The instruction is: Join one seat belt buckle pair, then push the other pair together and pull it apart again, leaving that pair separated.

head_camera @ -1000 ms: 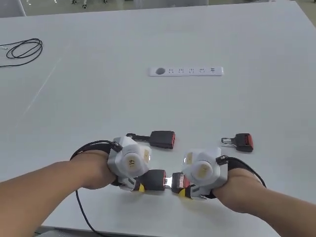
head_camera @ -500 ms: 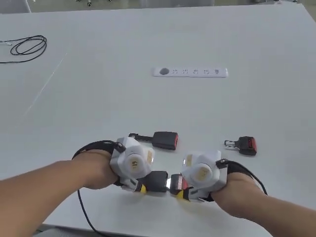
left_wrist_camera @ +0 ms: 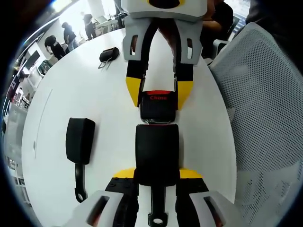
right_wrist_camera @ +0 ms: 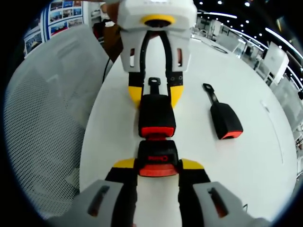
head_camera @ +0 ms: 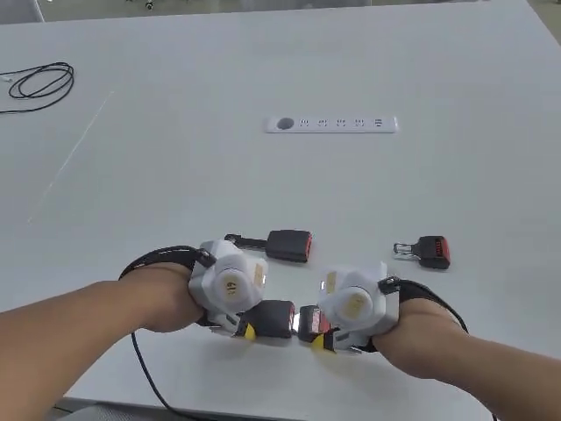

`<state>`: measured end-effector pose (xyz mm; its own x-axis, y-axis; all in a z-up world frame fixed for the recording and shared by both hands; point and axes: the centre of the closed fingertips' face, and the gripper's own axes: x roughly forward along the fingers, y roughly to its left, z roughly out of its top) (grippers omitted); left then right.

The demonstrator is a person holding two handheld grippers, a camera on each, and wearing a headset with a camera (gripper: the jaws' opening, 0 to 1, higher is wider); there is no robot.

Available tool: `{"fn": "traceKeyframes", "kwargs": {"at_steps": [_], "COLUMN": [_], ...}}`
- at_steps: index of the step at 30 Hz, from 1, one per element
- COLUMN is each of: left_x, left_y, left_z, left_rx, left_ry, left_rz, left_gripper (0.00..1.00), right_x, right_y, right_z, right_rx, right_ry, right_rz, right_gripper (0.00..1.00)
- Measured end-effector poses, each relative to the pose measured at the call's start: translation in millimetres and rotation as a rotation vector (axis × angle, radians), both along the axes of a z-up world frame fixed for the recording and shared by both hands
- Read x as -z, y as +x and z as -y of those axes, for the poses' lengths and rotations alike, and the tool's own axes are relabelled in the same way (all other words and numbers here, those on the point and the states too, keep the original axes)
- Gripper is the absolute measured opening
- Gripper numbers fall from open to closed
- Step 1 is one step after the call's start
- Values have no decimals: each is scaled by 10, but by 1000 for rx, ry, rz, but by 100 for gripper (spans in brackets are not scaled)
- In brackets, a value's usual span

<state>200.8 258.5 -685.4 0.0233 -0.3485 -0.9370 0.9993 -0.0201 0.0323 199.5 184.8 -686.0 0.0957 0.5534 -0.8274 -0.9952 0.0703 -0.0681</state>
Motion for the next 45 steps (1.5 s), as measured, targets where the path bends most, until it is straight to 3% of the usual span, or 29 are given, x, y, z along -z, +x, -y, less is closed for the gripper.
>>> {"fn": "traceKeyframes", "kwargs": {"at_steps": [3,9,20,25,32,35,39,42,45], "left_x": [3,-4,-7,-5,-10,-18,-98,-224,-315], "left_y": [17,25,21,16,22,19,23,28,12], "left_z": [-5,-14,-5,0,-5,-4,-8,37,41], "left_rx": [-21,-30,-21,-28,-49,-51,-56,-87,-96], "left_ry": [-1,-6,10,29,20,20,14,-37,-51], "left_rz": [-12,-6,-12,0,-2,8,35,53,59], "left_gripper": [29,28,30,31,33,33,33,33,32], "right_x": [3,-2,-14,-30,-37,-73,-141,-242,-334], "right_y": [-2,11,1,-6,-11,-13,-43,-60,-48], "right_z": [-3,1,-14,-9,-16,-14,-7,-3,11], "right_rx": [6,23,28,17,27,45,48,44,61], "right_ry": [-10,3,11,17,20,36,51,67,92], "right_rz": [0,-22,-17,-9,5,-13,-15,-3,2], "right_gripper": [31,31,33,34,35,35,35,35,35]}}
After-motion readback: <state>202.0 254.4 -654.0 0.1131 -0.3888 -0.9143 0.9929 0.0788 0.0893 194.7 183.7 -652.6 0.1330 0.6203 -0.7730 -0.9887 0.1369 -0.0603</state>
